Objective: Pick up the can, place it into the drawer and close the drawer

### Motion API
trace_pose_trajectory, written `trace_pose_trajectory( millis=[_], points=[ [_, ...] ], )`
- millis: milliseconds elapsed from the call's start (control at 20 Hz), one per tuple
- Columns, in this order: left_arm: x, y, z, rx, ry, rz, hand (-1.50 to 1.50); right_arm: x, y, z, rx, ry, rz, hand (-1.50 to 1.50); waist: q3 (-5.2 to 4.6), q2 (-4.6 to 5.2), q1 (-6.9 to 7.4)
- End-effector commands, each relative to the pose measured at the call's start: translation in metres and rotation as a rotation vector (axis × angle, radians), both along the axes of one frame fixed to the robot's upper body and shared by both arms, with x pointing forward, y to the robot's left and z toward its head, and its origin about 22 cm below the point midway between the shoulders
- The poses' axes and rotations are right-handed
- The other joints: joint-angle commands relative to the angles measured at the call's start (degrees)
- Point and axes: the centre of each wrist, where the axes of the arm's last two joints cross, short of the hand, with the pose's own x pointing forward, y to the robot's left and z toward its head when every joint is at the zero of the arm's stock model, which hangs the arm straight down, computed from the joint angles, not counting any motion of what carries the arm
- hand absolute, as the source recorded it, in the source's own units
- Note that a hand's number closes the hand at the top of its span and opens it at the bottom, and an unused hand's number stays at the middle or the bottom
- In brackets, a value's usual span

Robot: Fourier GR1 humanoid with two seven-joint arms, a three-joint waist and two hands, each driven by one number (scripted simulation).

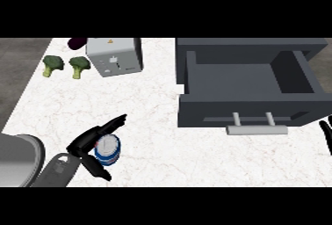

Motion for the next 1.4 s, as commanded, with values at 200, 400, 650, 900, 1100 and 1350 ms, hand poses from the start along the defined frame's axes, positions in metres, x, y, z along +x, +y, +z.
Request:
trace_pose_trajectory(
  millis=[200, 400, 650, 900, 1100, 1350],
  points=[
    [-0.003, -0.016, 0.006, -0.132, 0.013, -0.106, 1.5, 0.004, 0.003, 0.009, 0.001, -0.009, -0.023, -1.5, 0.04, -0.1, 0.49],
    [-0.008, -0.005, 0.005, -0.184, 0.039, -0.13, 1.5, -0.013, 0.005, 0.009, 0.006, -0.013, -0.006, -1.5, 0.03, -0.19, 0.13],
    [0.0, -0.025, 0.011, -0.202, 0.058, -0.169, 1.5, -0.007, -0.001, 0.003, 0.022, -0.028, -0.001, -1.5, 0.03, -0.05, 0.05],
    [-0.002, -0.022, 0.032, -0.262, 0.011, -0.013, 1.5, -0.015, 0.008, 0.007, 0.022, -0.016, -0.013, -1.5, 0.05, -0.2, 0.63],
    [-0.009, 0.001, 0.018, -0.255, -0.042, 0.593, 1.5, -0.018, -0.007, 0.0, 0.026, -0.007, -0.058, -1.5, 0.13, -0.39, 2.46],
    [0.014, -0.016, 0.053, -0.294, -0.131, 0.799, 1.5, -0.013, -0.004, 0.005, 0.014, -0.014, -0.032, -1.5, 0.1, -0.28, 1.02]
  ],
)
